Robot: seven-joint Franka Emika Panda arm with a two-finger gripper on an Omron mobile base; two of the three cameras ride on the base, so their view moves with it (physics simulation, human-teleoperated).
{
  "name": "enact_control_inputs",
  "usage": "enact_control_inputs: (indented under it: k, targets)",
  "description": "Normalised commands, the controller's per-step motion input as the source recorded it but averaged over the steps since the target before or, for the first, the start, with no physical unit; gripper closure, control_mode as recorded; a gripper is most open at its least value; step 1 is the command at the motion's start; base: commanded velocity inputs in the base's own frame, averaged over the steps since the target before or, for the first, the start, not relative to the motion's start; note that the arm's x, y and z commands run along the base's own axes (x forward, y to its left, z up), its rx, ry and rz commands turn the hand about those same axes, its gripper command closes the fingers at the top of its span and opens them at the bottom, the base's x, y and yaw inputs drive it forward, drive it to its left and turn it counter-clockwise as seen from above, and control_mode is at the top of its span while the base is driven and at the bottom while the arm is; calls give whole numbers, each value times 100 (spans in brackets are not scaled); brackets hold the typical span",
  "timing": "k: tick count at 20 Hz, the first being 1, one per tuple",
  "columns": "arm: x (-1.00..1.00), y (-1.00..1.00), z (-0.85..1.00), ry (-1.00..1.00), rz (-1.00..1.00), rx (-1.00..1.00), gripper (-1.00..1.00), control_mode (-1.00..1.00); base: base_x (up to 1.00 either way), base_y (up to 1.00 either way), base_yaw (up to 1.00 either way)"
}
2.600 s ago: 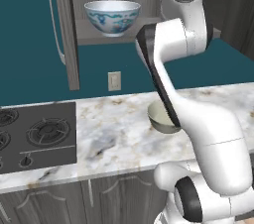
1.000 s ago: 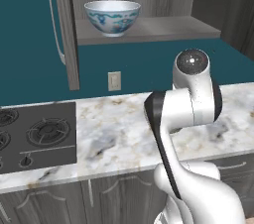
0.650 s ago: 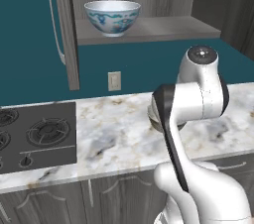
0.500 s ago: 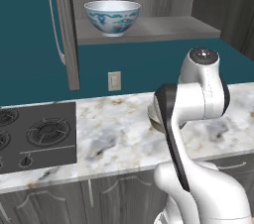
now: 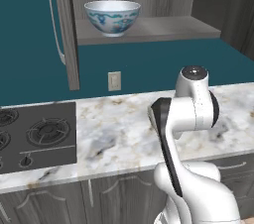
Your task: Open the cabinet. Pick the bowls from the counter and place them in the cabinet. Then close the cabinet.
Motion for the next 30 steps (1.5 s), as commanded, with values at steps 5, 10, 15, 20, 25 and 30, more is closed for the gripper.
enact_control_inputs:
  k: [5, 10, 15, 20, 25, 30]
  targets:
    - [36, 0, -54, 16, -3, 5, -100, -100, 0, 0, 0]
    - [55, 1, -10, 4, 0, 0, -100, -100, 0, 0, 0]
    - [53, 5, -22, 6, 0, 0, -100, -100, 0, 0, 0]
    - [50, 2, -40, 12, 0, 5, -100, -100, 0, 0, 0]
    - [54, 0, -28, 6, 0, 0, -100, -100, 0, 0, 0]
    - [43, 0, -28, 0, 0, 0, -100, -100, 0, 0, 0]
